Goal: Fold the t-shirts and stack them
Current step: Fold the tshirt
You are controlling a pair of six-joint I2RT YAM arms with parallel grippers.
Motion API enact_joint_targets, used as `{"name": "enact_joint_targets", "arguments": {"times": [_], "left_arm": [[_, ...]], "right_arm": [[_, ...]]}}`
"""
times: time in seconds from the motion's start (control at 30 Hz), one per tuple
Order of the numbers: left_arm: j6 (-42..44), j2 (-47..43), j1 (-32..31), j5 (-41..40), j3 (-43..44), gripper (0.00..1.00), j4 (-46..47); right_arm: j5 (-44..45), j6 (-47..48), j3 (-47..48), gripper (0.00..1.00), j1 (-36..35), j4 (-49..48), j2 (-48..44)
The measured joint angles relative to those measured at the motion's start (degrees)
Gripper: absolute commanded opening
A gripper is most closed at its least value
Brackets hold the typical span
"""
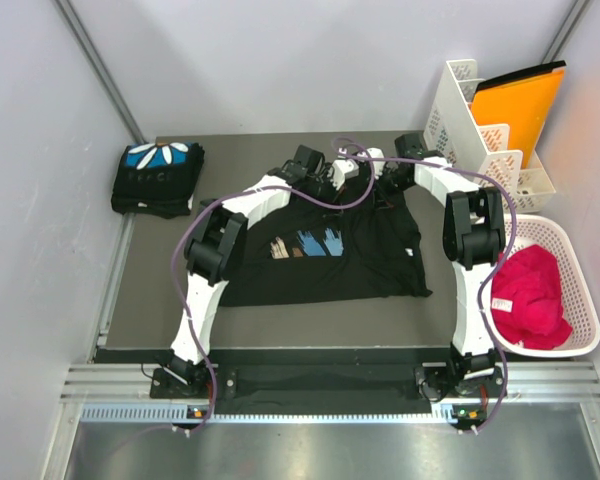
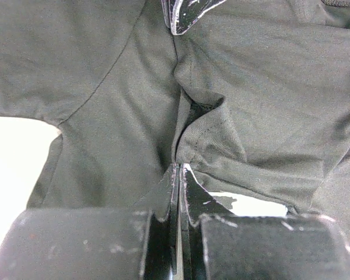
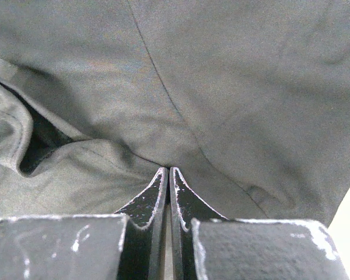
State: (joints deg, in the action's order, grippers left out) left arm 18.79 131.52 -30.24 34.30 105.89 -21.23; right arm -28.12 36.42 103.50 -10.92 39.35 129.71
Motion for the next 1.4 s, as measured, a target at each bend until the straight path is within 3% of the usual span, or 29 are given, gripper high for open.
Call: {"name": "enact_joint_targets", "arguments": {"times": [1.4], "left_arm": [[5.2,-0.37,-0.31,-6.34,0.0,0.0,-1.84]], "right_arm": [[4.68,1.97,-0.76,0.0,-0.22,-0.81,-2.62]]}}
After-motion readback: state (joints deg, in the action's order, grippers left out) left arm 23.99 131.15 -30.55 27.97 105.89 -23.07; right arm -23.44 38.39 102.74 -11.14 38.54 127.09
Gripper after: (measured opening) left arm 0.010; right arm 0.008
